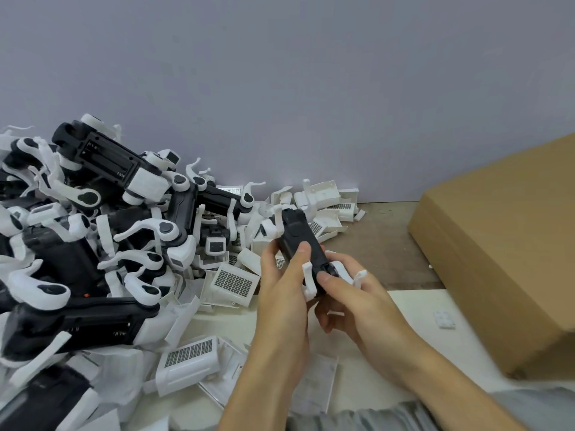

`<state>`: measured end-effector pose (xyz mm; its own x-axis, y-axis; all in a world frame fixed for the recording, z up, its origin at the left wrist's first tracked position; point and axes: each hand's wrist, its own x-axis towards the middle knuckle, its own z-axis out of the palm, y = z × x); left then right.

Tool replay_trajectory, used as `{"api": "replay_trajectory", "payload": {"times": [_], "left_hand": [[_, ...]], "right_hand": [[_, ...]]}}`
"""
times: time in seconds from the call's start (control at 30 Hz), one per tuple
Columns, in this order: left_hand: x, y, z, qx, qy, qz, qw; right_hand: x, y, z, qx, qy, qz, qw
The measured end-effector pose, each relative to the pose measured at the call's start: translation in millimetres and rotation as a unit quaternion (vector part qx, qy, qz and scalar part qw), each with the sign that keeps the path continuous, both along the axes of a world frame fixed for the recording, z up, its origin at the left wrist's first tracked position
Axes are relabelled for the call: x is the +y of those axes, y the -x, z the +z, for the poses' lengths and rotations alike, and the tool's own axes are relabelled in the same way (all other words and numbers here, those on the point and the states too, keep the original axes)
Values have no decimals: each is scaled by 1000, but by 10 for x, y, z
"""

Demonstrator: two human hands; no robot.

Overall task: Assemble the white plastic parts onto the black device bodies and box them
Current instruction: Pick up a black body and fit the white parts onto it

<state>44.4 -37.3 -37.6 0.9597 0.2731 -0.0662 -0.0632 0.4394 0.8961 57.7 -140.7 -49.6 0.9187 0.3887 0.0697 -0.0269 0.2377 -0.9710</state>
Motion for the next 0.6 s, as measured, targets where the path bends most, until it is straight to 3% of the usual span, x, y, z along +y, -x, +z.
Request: {"api": "replay_trajectory", "payload": {"times": [0.3, 0.6], "left_hand": [[4, 35, 22, -28, -16, -18, 999], [22, 57, 58, -26, 36, -5, 999]], "right_hand": [[-10, -16, -18, -5, -11, 2, 1000], [6, 16, -10, -25, 41, -14, 999]]}}
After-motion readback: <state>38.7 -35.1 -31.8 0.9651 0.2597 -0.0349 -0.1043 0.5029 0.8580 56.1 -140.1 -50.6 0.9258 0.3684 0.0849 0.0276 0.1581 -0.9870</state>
